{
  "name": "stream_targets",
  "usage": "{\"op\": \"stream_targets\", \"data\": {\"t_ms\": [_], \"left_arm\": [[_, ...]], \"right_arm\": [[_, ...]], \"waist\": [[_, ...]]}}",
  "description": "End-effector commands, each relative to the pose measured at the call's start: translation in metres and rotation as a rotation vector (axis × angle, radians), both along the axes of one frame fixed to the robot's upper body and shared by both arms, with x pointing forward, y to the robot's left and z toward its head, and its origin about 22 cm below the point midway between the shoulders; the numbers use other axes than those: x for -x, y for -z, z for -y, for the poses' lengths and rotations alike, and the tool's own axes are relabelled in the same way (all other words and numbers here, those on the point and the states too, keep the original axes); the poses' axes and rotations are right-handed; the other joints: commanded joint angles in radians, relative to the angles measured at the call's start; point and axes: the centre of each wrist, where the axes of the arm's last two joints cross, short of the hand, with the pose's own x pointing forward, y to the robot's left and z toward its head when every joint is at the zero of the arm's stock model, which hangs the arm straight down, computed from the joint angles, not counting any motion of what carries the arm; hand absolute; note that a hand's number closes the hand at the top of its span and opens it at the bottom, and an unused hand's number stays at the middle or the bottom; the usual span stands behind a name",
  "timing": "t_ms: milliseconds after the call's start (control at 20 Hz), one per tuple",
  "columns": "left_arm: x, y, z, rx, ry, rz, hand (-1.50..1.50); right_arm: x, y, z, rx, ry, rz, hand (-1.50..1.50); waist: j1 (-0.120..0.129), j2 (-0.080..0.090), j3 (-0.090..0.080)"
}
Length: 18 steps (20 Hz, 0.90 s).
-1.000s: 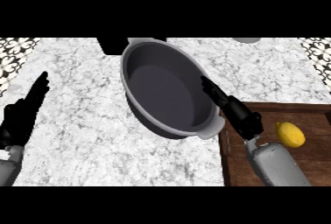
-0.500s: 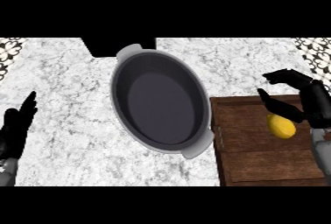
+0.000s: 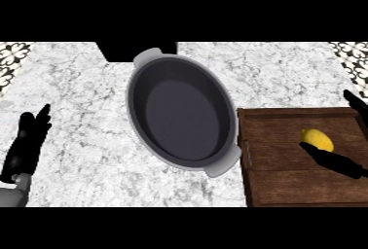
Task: Pick the lemon from the tray and place it in the pot
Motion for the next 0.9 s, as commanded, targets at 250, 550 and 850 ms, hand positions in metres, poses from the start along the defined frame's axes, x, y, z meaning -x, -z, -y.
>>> {"op": "stream_targets", "data": {"t_ms": [250, 550, 850], "left_arm": [[0.004, 0.001, -0.005, -0.012, -0.013, -0.007, 0.0], [-0.006, -0.017, 0.007, 0.0, 0.017, 0.011, 0.0], [-0.016, -0.013, 0.0, 0.006, 0.021, -0.001, 0.0]], "right_arm": [[0.029, -0.073, 0.009, 0.325, 0.138, -0.344, -1.5], [0.027, -0.088, -0.002, 0.414, 0.092, -0.701, -1.5], [0.012, -0.118, -0.031, 0.429, 0.053, -0.833, -1.5]], "waist": [[0.01, 0.001, -0.003], [0.03, 0.005, 0.0], [0.033, 0.007, 0.0]]}}
